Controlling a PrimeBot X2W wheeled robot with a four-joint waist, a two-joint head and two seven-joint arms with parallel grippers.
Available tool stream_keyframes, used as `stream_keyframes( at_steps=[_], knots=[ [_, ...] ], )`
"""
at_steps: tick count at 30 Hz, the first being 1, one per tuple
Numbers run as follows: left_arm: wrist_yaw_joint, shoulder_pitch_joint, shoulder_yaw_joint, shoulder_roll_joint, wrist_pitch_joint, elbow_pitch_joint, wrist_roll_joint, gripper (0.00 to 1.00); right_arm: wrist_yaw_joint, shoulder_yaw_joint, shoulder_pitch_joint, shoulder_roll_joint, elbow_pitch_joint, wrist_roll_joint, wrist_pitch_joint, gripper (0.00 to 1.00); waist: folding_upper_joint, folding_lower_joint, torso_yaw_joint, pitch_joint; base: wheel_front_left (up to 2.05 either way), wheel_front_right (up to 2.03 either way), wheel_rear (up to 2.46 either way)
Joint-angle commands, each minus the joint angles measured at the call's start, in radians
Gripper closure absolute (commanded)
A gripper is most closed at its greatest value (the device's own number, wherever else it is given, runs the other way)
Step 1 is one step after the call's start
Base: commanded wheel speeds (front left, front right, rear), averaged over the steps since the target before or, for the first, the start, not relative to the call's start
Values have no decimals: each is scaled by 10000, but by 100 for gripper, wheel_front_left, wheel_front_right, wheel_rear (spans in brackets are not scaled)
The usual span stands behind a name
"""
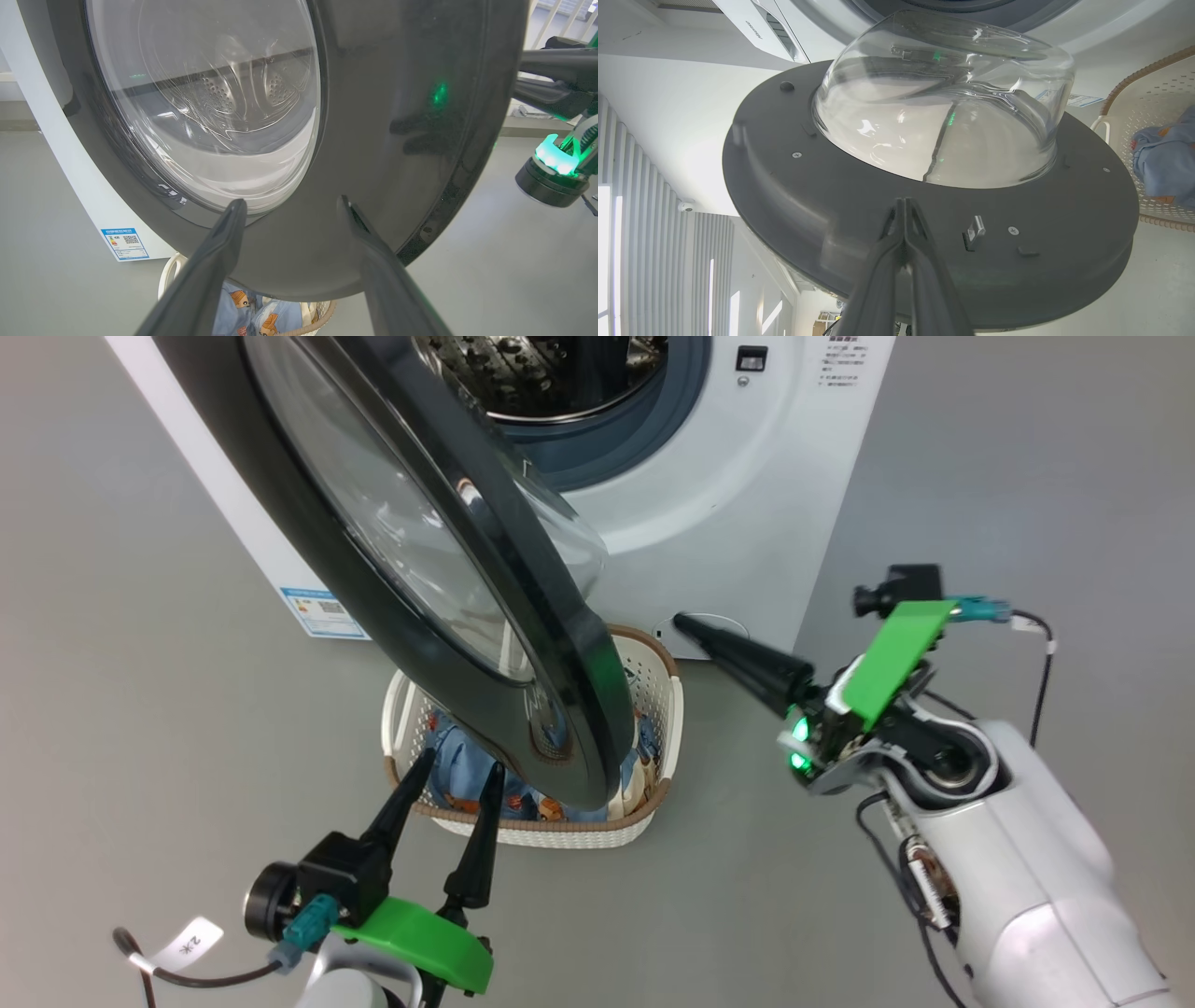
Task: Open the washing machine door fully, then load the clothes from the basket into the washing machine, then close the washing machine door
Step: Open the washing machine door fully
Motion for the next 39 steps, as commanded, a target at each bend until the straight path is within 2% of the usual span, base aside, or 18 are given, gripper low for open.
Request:
stream_keyframes(
  at_steps=[1,7,8,9,10,11,24,31,39],
  knots=[
    [-66,-115,368,171,-94,-191,85,0,16,3,123,80,-350,102,-100,100,0,0,-28,0,0,0,0],
    [-79,-107,482,171,-94,-172,175,0,16,-472,662,-282,-919,311,-420,100,0,0,-195,-28,0,0,0],
    [-83,-104,501,171,-94,-168,186,0,16,-499,800,-360,-1049,304,-431,88,0,0,-224,-36,0,0,0],
    [-86,-99,523,171,-94,-160,201,0,16,-541,957,-434,-1177,275,-500,58,0,0,-257,-62,0,0,0],
    [-90,-83,547,171,-94,-151,211,0,16,-591,1131,-477,-1306,284,-557,7,0,0,-292,-92,0,0,0],
    [-95,-69,567,171,-94,-144,224,0,16,-635,1310,-529,-1453,287,-603,0,0,0,-320,-109,0,0,0],
    [-179,88,847,171,-94,-50,401,0,16,-1494,3714,-932,-3106,-324,-2405,0,0,0,-688,-424,0,0,0],
    [-218,298,1002,171,-94,17,478,0,16,-1968,4834,-1171,-3705,-1972,-4548,0,0,0,-933,-664,0,0,0],
    [-278,542,1126,171,-94,143,562,0,16,-2442,5563,-1686,-3742,-4270,-6836,0,0,0,-1230,-1043,0,0,0]
  ],
)
